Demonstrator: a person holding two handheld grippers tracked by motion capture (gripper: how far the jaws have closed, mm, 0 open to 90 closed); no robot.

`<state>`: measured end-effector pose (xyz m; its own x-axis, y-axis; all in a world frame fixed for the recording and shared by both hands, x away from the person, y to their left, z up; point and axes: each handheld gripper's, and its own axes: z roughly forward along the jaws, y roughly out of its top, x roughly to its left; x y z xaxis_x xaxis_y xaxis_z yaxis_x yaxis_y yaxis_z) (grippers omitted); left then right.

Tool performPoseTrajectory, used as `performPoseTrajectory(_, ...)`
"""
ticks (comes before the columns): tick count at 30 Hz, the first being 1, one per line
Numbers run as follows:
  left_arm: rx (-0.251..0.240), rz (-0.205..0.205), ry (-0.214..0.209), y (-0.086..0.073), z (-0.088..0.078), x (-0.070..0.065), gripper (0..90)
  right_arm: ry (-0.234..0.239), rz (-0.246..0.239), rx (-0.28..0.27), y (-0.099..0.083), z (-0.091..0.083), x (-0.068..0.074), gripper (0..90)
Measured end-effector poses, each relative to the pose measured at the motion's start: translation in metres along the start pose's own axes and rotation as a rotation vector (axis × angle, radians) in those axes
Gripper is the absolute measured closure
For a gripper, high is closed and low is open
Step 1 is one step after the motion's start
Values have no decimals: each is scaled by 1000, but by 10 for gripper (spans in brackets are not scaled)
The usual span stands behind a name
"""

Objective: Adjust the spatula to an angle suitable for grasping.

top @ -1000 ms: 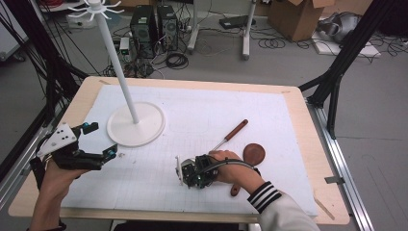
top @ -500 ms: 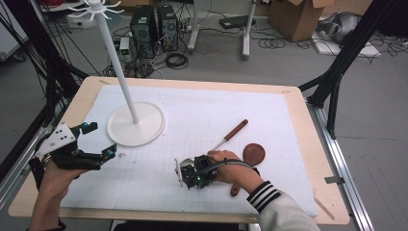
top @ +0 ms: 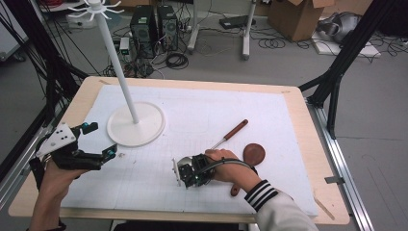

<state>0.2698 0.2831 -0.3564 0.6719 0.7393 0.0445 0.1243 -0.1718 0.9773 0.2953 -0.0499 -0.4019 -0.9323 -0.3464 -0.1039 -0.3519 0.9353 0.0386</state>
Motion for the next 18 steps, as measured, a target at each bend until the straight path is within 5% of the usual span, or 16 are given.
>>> performPoseTrajectory(18,-8,0,3,1,-3,1,17,-6,-10,-6,7,-2,-12,895)
